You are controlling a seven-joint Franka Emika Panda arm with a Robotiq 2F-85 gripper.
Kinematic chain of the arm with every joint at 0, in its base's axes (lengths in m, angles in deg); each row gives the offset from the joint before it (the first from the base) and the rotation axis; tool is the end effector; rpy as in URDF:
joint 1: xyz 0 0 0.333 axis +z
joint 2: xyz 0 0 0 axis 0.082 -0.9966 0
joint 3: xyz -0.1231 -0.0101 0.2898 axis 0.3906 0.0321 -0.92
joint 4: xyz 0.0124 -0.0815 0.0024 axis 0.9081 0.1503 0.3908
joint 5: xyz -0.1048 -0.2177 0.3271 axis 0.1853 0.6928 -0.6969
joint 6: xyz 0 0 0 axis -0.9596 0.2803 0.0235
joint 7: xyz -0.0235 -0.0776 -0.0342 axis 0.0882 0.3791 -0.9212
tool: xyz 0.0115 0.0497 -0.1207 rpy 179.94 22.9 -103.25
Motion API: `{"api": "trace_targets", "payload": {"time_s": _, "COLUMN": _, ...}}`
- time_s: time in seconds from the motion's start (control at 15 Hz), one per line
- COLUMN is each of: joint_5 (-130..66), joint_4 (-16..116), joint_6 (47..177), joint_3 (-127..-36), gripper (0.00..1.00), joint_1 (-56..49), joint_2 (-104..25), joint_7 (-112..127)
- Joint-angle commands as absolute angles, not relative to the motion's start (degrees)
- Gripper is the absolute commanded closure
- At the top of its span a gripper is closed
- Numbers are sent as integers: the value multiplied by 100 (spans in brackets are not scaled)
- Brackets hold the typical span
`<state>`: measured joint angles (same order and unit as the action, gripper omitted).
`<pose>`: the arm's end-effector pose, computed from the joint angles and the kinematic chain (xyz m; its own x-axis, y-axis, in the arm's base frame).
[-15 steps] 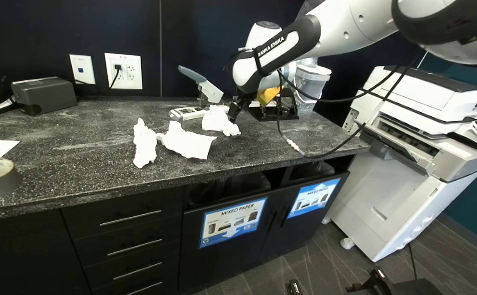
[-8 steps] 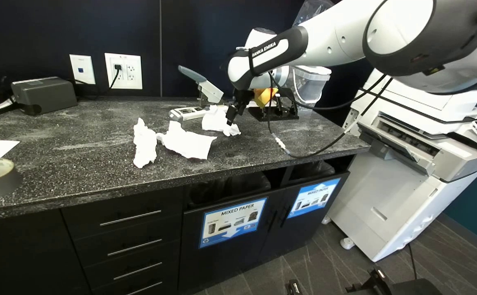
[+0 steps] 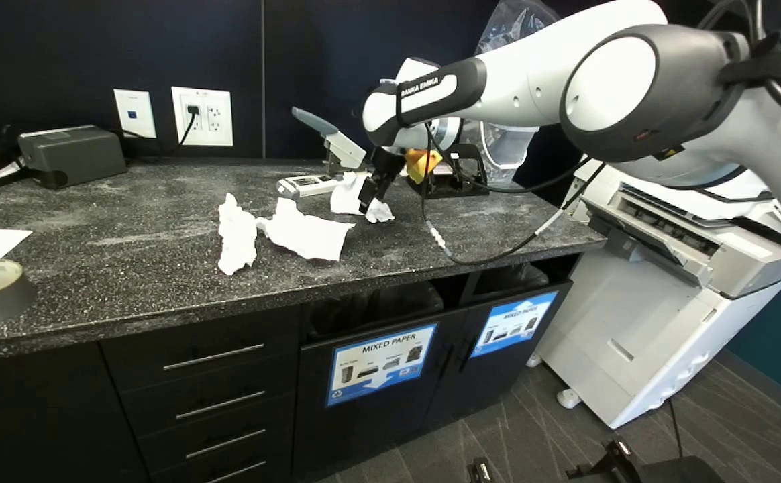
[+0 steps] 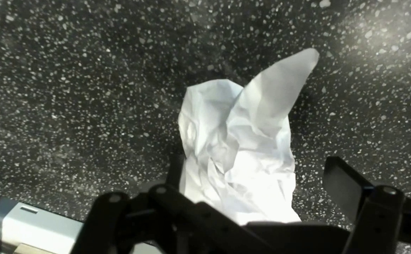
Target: Put the tissues into the rubbish bin.
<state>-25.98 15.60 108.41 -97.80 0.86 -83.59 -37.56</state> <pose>0.7992 0.1830 0.1980 0.5312 0.8212 0.2085 0.8196 -0.5604 0.1193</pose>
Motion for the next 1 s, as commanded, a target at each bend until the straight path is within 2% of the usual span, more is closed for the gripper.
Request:
{"api": "trace_targets", "payload": {"time_s": 0.0, "joint_5": -2675, "joint_4": 767, "joint_6": 10942, "joint_3": -9667, "gripper": 0, "joint_1": 288, "joint_2": -8907, "joint_7": -3722}}
{"api": "trace_targets", "payload": {"time_s": 0.33, "joint_5": -2580, "joint_4": 313, "joint_6": 11151, "joint_3": -9451, "gripper": 0, "joint_1": 437, "joint_2": -9324, "joint_7": -3666}}
{"api": "trace_targets", "payload": {"time_s": 0.4, "joint_5": -2565, "joint_4": 235, "joint_6": 11166, "joint_3": -9410, "gripper": 25, "joint_1": 455, "joint_2": -9383, "joint_7": -3674}}
{"api": "trace_targets", "payload": {"time_s": 0.53, "joint_5": -2530, "joint_4": 138, "joint_6": 11142, "joint_3": -9341, "gripper": 33, "joint_1": 500, "joint_2": -9421, "joint_7": -3670}}
{"api": "trace_targets", "payload": {"time_s": 0.93, "joint_5": -2364, "joint_4": 128, "joint_6": 10917, "joint_3": -9090, "gripper": 80, "joint_1": 677, "joint_2": -9345, "joint_7": -3588}}
